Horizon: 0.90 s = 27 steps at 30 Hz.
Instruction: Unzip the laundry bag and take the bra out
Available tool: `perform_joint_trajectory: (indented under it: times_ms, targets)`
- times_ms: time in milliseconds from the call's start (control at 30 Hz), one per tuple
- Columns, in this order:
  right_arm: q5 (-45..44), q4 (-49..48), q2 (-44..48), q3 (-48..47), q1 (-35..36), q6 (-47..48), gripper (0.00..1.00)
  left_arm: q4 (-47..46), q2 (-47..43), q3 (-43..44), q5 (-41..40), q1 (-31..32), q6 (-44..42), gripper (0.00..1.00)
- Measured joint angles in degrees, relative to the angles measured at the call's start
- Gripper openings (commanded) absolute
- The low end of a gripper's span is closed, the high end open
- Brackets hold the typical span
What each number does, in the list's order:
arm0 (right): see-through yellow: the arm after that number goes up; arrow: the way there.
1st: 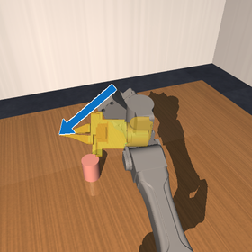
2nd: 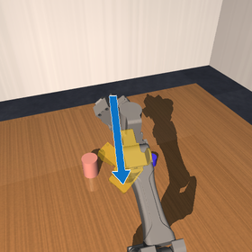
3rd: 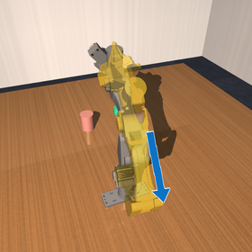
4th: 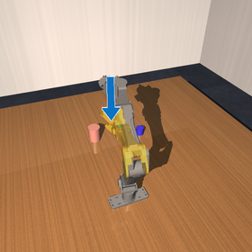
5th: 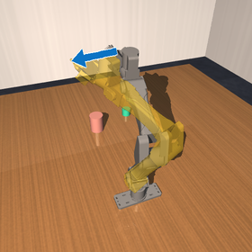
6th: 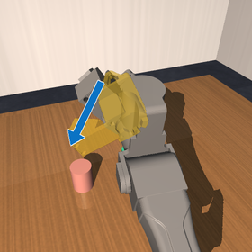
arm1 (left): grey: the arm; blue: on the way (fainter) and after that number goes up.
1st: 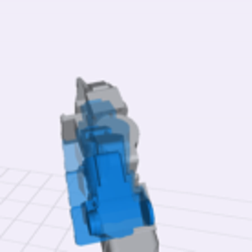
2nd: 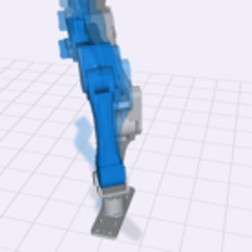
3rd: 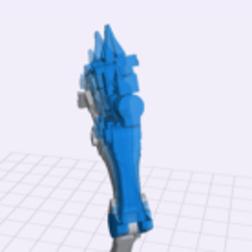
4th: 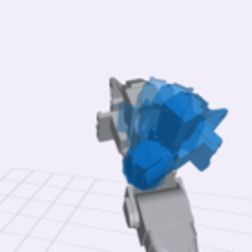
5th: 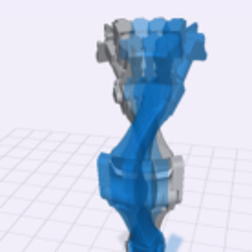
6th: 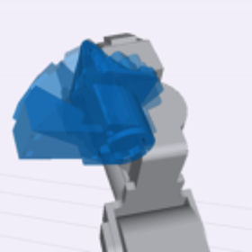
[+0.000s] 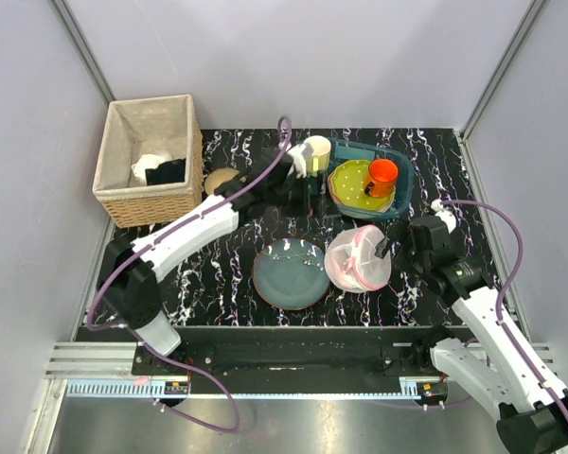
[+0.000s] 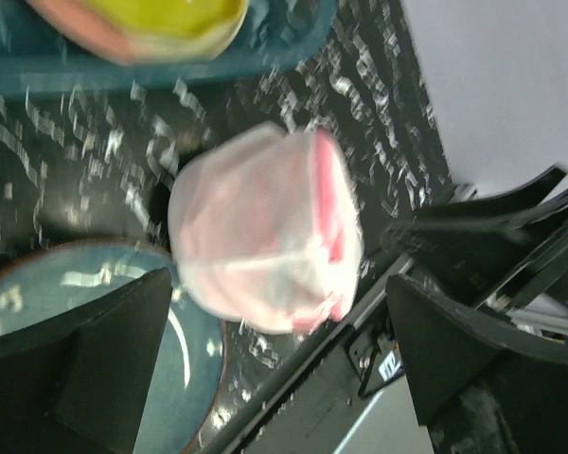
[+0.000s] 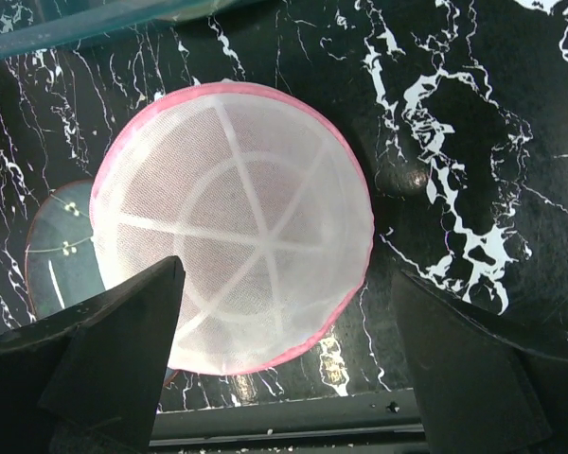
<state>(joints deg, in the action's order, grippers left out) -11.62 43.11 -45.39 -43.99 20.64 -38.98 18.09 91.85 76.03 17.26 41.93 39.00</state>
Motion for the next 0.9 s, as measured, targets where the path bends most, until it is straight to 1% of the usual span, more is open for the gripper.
perform_joint_trajectory:
  times_ms: [33,67,200,267,367,467,500,600,633,667,700,833,900]
  targets:
    - [0.3,0.2,0.3,0.3,-0.2,-0.3,1.00,2.1,1.1,3.3,0.2,0.0,-1.6,0.97]
    - [0.3,0.6,0.9,0.5,-0.3,-0.7,1.00,5.3,4.1,10.4,0.6,0.2,-4.0,0.94]
    - [0.1,1.8,3.3,0.5,-0.5,-1.5,1.00,9.1,12.4,25.8,1.3,0.9,-9.5,0.87]
    - [-0.2,2.4,4.9,0.4,-0.5,-1.8,1.00,11.2,16.1,30.1,3.0,1.2,-11.1,0.86]
    - [-1.0,3.6,6.1,0.2,-0.6,-2.1,1.00,15.0,22.3,35.2,5.1,2.1,-13.3,0.81]
    - [-1.2,4.1,7.0,0.2,-0.6,-2.3,1.00,17.7,27.8,36.8,7.0,3.6,-14.6,0.62]
    - [-1.2,4.4,7.1,0.2,-0.6,-2.4,1.00,18.7,29.2,36.8,7.8,4.1,-14.9,0.49]
    - [-1.2,5.0,7.1,0.2,-0.6,-2.9,1.00,21.0,32.4,36.8,10.0,5.1,-15.0,0.27]
    - [-1.2,5.0,7.1,0.2,-0.6,-3.1,1.00,21.4,33.0,36.8,10.8,5.5,-15.2,0.12]
    - [-1.2,5.1,7.1,0.2,-0.6,-3.2,1.00,21.6,33.2,36.8,11.4,5.6,-14.9,0.03]
    - [-1.2,5.1,6.9,0.2,-0.6,-3.3,1.00,21.8,33.3,36.8,12.2,5.7,-15.0,0.00]
    - [-1.1,5.1,5.6,0.2,-0.6,-3.8,1.00,21.7,32.9,36.8,13.9,5.4,-15.0,0.00]
    - [-0.6,4.8,4.5,0.3,-0.7,-4.2,1.00,20.3,31.0,34.1,13.9,4.9,-14.2,0.00]
